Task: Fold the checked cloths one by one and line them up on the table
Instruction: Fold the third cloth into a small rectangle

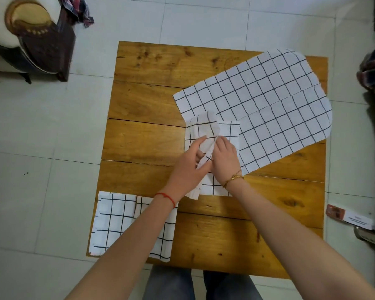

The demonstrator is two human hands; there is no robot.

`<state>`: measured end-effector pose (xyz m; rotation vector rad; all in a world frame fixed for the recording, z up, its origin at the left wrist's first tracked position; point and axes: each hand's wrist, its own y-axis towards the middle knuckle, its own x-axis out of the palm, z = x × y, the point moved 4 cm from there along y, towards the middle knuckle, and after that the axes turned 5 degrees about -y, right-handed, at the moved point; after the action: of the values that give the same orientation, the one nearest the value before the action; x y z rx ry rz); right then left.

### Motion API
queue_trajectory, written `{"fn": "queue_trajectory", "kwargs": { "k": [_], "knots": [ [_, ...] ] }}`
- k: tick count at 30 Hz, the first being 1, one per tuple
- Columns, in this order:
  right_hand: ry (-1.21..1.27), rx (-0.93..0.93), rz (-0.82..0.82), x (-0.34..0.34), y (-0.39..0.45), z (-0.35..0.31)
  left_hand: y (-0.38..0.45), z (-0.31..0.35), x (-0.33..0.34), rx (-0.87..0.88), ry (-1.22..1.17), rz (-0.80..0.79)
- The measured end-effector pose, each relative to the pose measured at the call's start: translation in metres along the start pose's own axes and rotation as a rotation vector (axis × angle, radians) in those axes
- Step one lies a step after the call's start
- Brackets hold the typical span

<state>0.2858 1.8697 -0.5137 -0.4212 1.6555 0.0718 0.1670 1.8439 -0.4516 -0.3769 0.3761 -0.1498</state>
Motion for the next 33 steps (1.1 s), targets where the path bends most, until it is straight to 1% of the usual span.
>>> {"fn": "queue_trajectory", "kwargs": {
  "k": [3, 5, 8, 12, 14, 16, 18, 22, 24, 27, 30, 33],
  "knots": [
    [0.081, 0.099, 0.122, -0.017, -0.009, 0.031, 0.005, 0.001, 0.021, 0.004, -0.049, -0.035],
    [0.097, 0.166, 0.134, -0.018, -0.013, 0.051, 0.007, -0.002, 0.034, -0.008, -0.065, -0.078],
    [0.099, 0.224, 0.141, -0.016, -0.019, 0.074, 0.007, -0.009, 0.044, -0.018, -0.011, -0.105],
    [0.114, 0.262, 0.171, -0.018, -0.023, 0.085, 0.01, -0.021, 0.031, 0.034, 0.174, -0.003],
    [0.117, 0.275, 0.177, -0.019, -0.019, 0.082, 0.015, -0.028, 0.016, 0.055, 0.304, 0.051],
    [0.11, 0.242, 0.192, -0.023, -0.013, 0.073, 0.021, -0.032, 0.003, 0.071, 0.472, 0.062],
    [0.087, 0.14, 0.17, -0.024, -0.005, 0.057, 0.029, -0.034, -0.008, 0.071, 0.625, 0.028],
    [0.017, -0.111, 0.054, -0.018, 0.011, 0.018, 0.047, -0.038, -0.017, 0.088, 0.865, -0.044],
    [-0.024, -0.175, -0.02, -0.012, 0.018, 0.004, 0.055, -0.042, -0.016, 0.07, 0.915, -0.08],
    [-0.091, -0.168, -0.095, -0.005, 0.03, -0.006, 0.064, -0.044, -0.012, 0.065, 0.972, -0.103],
    [-0.122, -0.148, -0.169, 0.001, 0.04, -0.006, 0.069, -0.047, -0.008, 0.045, 0.969, -0.12],
    [-0.168, -0.148, -0.204, 0.004, 0.045, -0.001, 0.073, -0.051, -0.007, 0.011, 0.964, -0.141]
  ]
}}
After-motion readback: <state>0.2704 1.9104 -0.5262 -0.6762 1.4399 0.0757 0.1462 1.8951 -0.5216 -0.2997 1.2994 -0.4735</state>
